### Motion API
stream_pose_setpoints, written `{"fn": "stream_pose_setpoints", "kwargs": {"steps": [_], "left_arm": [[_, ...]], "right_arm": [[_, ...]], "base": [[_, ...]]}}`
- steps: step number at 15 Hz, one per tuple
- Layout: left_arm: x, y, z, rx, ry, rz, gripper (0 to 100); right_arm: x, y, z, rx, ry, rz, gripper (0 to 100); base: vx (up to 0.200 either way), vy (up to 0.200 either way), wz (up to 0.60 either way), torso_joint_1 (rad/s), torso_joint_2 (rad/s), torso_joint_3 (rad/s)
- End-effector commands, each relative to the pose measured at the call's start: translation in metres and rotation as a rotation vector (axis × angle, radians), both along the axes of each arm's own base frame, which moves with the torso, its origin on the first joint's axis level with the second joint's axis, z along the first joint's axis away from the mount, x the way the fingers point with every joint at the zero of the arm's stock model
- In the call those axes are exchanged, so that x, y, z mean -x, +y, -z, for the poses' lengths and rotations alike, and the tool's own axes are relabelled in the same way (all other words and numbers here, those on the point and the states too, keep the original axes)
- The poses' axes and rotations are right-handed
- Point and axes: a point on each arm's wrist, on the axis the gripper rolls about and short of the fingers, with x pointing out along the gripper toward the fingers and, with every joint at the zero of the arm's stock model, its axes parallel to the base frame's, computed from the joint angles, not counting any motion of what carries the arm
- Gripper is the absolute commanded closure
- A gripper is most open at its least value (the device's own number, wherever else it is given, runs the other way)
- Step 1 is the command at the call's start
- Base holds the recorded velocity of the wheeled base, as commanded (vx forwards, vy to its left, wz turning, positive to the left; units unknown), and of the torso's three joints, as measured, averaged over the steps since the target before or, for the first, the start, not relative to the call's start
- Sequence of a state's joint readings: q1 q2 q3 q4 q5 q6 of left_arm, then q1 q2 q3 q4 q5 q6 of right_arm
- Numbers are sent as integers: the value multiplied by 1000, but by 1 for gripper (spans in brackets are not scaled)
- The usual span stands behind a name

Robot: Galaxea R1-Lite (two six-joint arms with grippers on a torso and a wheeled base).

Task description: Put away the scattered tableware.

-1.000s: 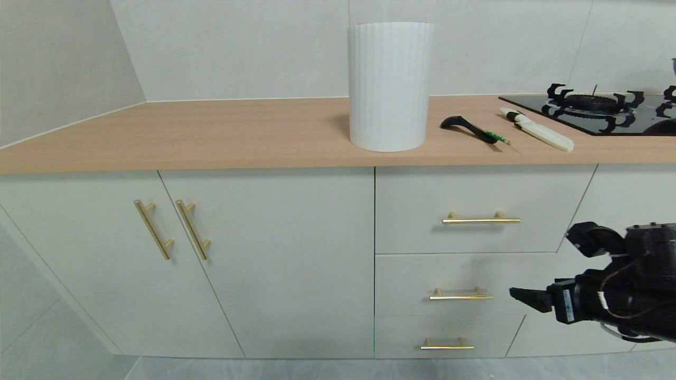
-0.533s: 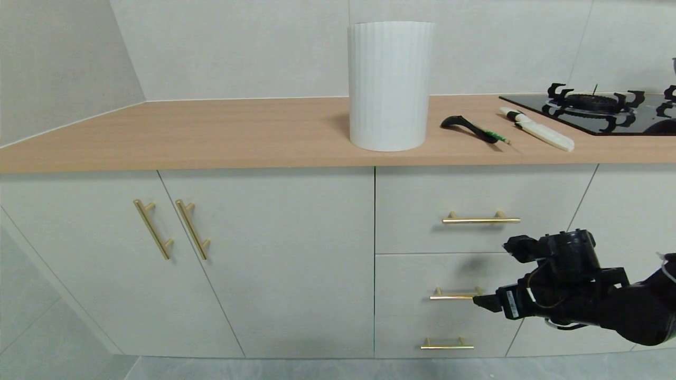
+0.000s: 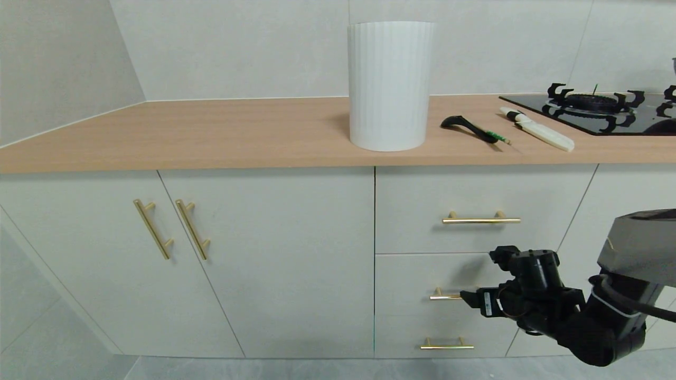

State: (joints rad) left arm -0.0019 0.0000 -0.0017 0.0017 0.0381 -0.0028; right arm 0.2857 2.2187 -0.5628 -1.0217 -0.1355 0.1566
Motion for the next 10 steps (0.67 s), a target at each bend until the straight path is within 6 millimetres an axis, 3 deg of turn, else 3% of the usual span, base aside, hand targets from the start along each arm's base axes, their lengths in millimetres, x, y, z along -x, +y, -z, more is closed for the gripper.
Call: {"fn": "stream_pose_setpoints", "kwargs": {"steps": [1,10], "left_arm": [[0,0,0,0,2,-1,0],[0,0,0,0,2,-1,0]], "right_arm": [[-3,4,28,9,27,7,0],[-19,7,43,25,-38,64,0]], "base": [[0,0,0,0,0,0],[0,0,0,0,0,0]]}}
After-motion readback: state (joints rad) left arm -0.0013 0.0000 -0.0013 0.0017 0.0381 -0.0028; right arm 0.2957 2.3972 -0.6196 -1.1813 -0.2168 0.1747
